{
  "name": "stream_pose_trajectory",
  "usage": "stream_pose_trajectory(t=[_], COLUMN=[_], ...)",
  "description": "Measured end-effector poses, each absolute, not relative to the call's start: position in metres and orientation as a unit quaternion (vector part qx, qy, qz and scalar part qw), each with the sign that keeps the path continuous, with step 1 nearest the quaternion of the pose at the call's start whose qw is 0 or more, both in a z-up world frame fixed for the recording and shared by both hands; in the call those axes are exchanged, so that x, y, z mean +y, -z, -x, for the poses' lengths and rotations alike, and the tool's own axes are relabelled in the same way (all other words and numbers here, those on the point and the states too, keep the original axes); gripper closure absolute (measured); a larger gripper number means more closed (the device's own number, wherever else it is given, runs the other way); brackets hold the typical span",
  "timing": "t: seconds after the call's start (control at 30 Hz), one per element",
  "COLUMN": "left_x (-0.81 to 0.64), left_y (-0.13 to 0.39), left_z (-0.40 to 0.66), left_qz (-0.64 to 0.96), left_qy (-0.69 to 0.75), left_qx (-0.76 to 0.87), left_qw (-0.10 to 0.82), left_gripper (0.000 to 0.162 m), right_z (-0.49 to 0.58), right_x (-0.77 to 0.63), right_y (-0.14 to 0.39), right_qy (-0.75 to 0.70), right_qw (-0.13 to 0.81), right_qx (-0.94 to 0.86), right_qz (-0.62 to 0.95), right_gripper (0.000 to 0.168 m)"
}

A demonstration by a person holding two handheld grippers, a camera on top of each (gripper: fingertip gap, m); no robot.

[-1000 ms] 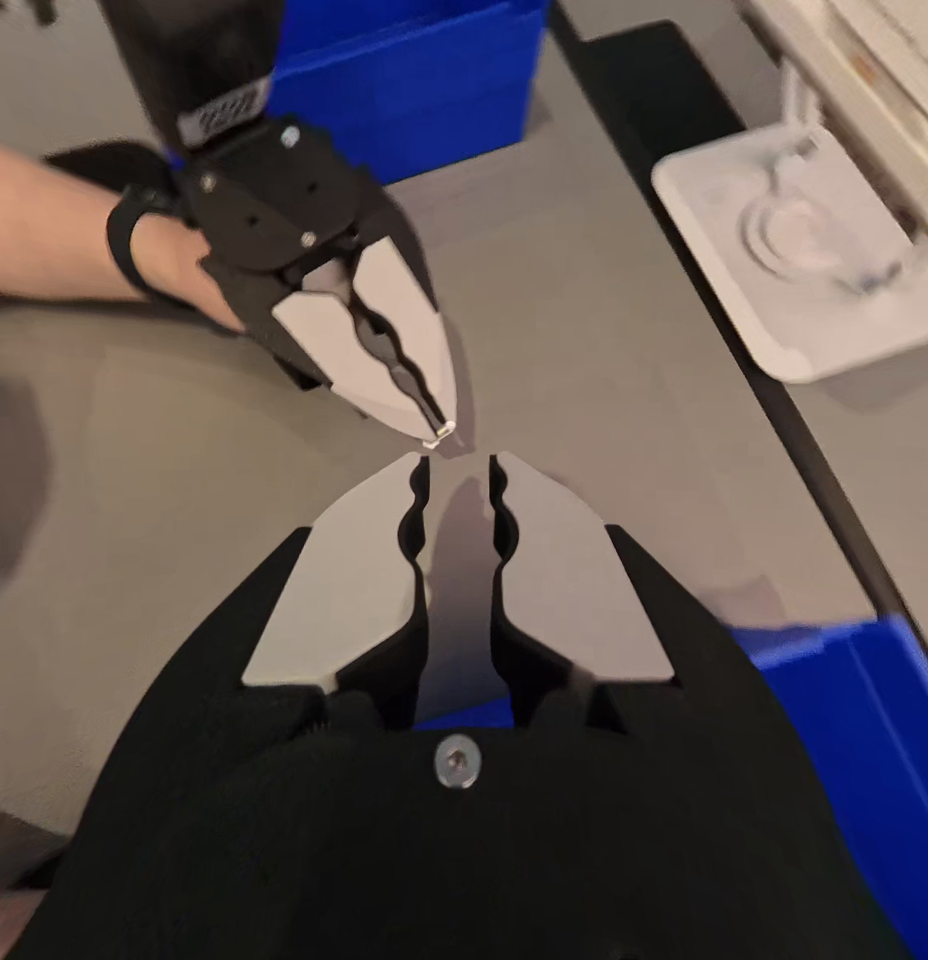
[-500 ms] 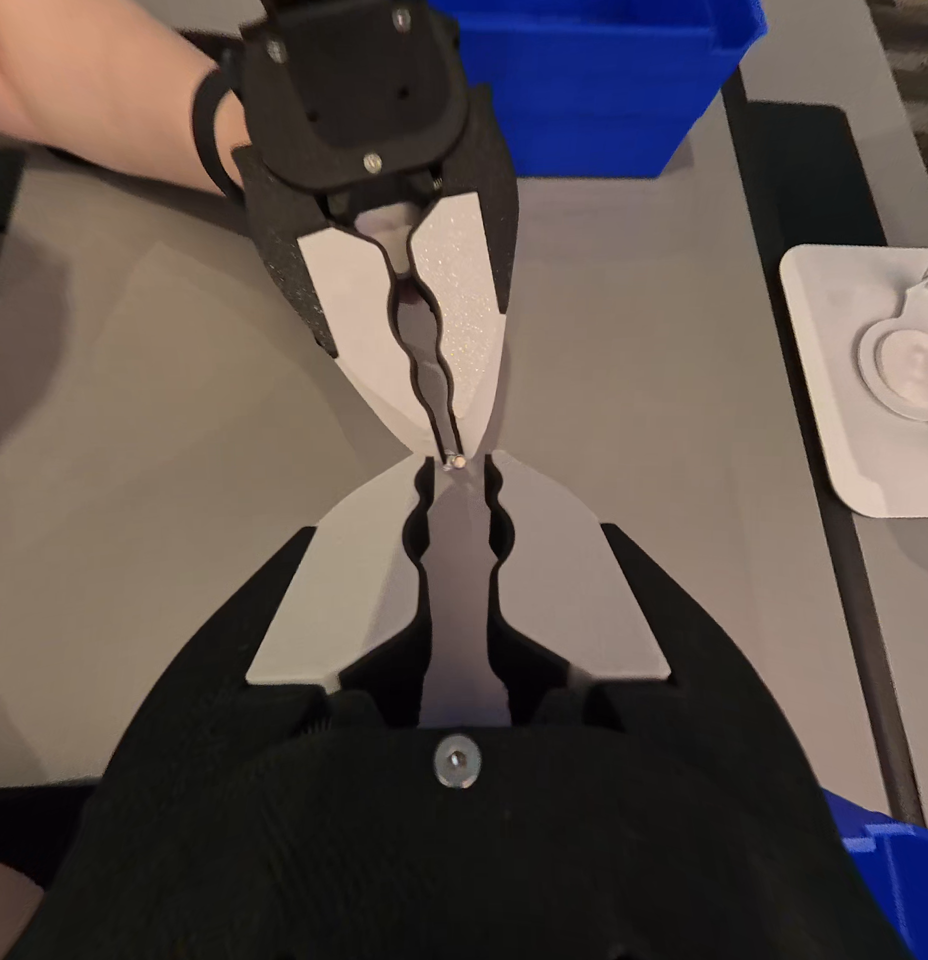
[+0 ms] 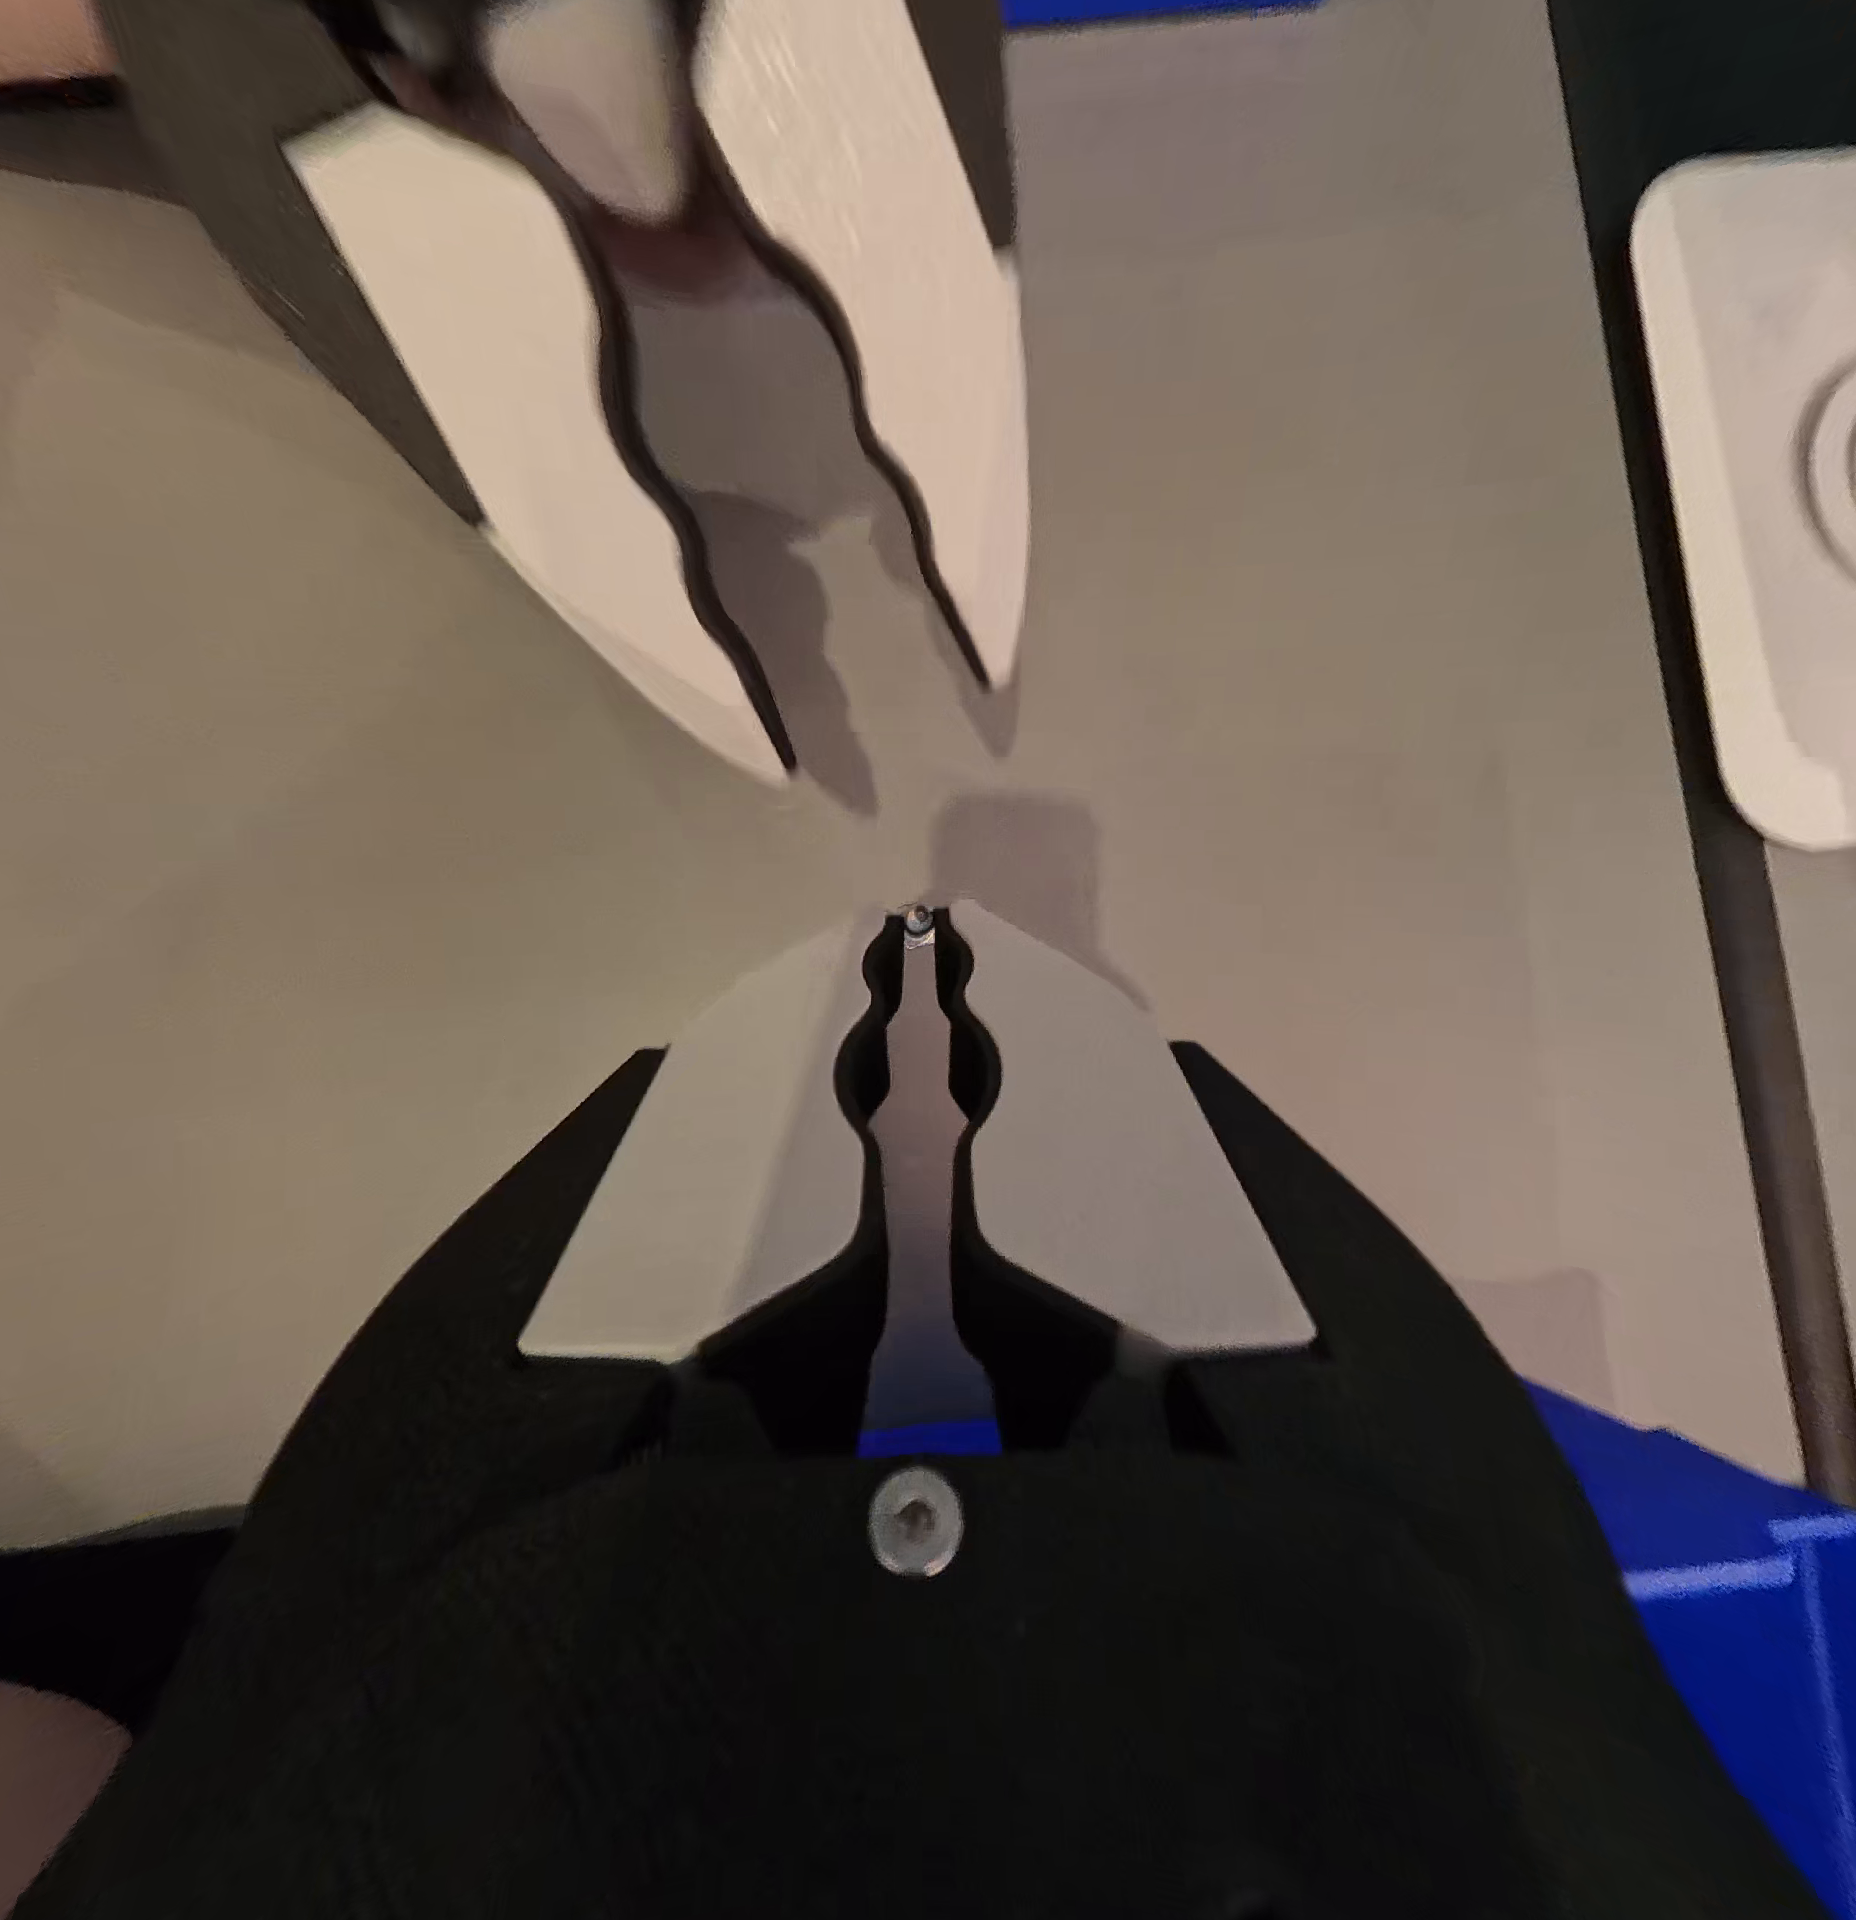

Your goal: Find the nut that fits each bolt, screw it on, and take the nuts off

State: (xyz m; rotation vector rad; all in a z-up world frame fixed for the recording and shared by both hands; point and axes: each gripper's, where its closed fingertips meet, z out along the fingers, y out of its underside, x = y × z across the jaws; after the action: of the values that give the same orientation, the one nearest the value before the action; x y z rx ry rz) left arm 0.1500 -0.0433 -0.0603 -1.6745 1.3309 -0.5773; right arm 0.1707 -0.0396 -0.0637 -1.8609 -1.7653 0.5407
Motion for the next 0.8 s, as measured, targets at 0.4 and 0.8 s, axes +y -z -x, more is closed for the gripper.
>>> stream_pose_trajectory(t=[0.4, 0.8], left_x=[-0.019, -0.042], left_y=[-0.058, -0.115], left_z=[0.006, 0.107], left_qz=[0.753, 0.765], left_qy=[0.144, 0.113], left_qx=[0.398, 0.263], left_qw=[0.504, 0.577], left_gripper=[0.136, 0.136], right_z=[-0.185, -0.160], right_x=[-0.014, -0.006], right_y=[0.091, 0.084], right_qy=[-0.178, -0.164], right_qw=[0.210, 0.221], right_qx=[-0.583, -0.470], right_qz=[0.764, 0.839], right_gripper=[0.162, 0.162])
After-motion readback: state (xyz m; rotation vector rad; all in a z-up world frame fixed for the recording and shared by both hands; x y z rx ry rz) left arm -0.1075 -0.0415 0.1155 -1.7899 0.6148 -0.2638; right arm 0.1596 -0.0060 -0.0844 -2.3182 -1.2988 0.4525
